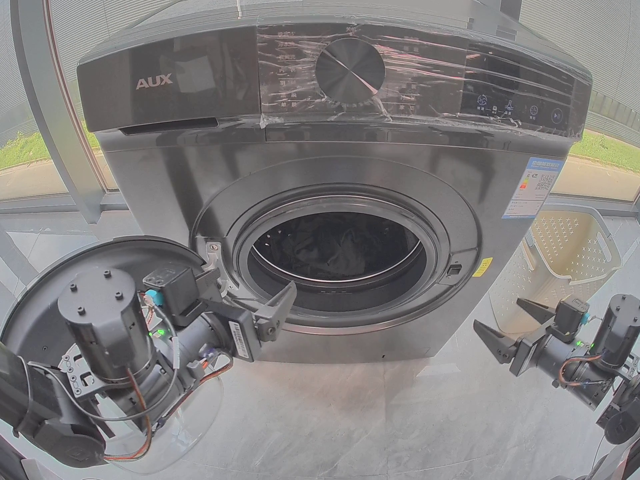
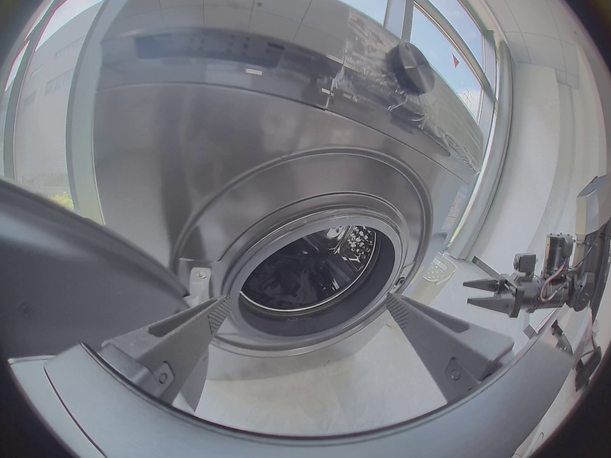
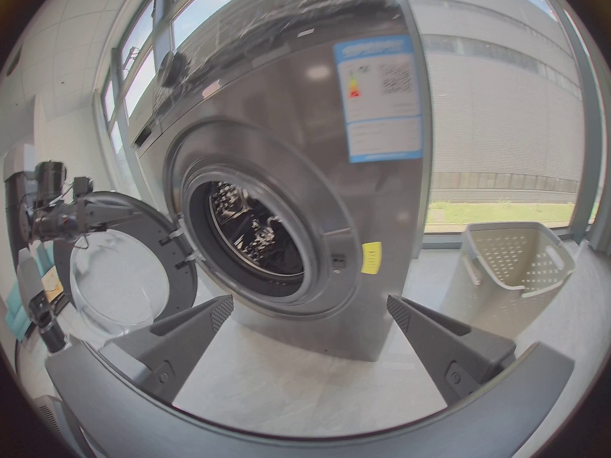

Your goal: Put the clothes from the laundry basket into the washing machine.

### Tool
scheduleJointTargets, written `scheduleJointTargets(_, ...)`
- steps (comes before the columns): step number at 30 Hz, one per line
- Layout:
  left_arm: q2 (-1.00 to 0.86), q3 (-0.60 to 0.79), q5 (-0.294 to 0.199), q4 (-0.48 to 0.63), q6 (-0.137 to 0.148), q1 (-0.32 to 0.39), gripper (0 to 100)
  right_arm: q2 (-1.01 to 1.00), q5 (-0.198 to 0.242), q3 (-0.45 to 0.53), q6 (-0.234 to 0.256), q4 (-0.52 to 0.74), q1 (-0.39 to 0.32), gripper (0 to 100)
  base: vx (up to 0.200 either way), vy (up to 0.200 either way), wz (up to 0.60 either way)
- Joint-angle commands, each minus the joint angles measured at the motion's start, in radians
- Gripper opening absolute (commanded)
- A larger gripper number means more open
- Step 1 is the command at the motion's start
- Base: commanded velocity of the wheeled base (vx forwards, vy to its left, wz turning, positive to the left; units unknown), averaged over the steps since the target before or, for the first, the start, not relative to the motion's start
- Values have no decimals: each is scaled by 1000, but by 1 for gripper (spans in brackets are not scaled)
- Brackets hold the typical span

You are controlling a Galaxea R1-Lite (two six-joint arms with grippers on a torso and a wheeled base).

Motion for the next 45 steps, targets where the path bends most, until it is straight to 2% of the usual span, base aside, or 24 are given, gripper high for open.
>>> scheduleJointTargets(1, -83, 59, 23, -4, 7, 6, 100, -91, 4, 19, 0, 5, -74, 100, -200, 0, 0)
scheduleJointTargets(4, -103, 78, 23, -2, 8, 20, 100, -110, 4, 19, 0, 19, -81, 100, -200, 0, 0)
scheduleJointTargets(10, -201, 148, 23, -2, 10, 43, 100, -248, -2, 19, -5, 158, -82, 100, -200, 0, 0)
scheduleJointTargets(14, -301, 227, 25, -2, 11, 65, 100, -418, -6, 19, -11, 345, -90, 100, -200, 0, 0)
scheduleJointTargets(16, -316, 239, 25, -1, 11, 69, 100, -442, -8, 19, -14, 371, -99, 100, -200, 0, 0)
scheduleJointTargets(17, -368, 277, 25, -1, 11, 83, 100, -516, -3, 19, -53, 445, -148, 100, -200, 0, 0)
scheduleJointTargets(19, -420, 308, 22, 4, 19, 97, 100, -584, 3, 19, -80, 508, -193, 100, -200, 0, 0)
scheduleJointTargets(21, -486, 340, 14, 10, 17, 123, 100, -676, 3, 19, -83, 592, -217, 100, -200, 0, 0)
scheduleJointTargets(25, -586, 397, -6, 28, 19, 174, 100, -861, 1, 19, -85, 753, -219, 100, 0, 0, 0)
scheduleJointTargets(26, -653, 420, -24, 61, 17, 195, 100, -984, 1, 17, -85, 855, -219, 100, 0, 0, 0)
scheduleJointTargets(28, -684, 420, -27, 90, 14, 204, 100, -1030, 1, 17, -86, 895, -220, 100, 0, 0, 0)
scheduleJointTargets(29, -764, 420, -29, 182, 17, 236, 100, -1113, 1, 13, -86, 965, -229, 100, 0, 0, 0)
scheduleJointTargets(34, -940, 420, -32, 409, 25, 316, 100, -1292, 3, 6, -86, 1105, -275, 100, 0, 0, 0)
scheduleJointTargets(38, -1034, 420, -30, 501, 22, 359, 100, -1369, 10, 8, -94, 1168, -320, 100, 0, 0, 0)
scheduleJointTargets(41, -1155, 420, -32, 608, 16, 425, 100, -1478, 35, 19, -94, 1250, -348, 100, 0, 0, 0)
scheduleJointTargets(44, -1230, 420, -33, 696, 22, 486, 100, -1578, 46, 19, -88, 1378, -349, 100, 0, 0, 0)
scheduleJointTargets(45, -1258, 420, -38, 725, 23, 503, 100, -1599, 50, 19, -88, 1428, -375, 100, 0, 0, 0)
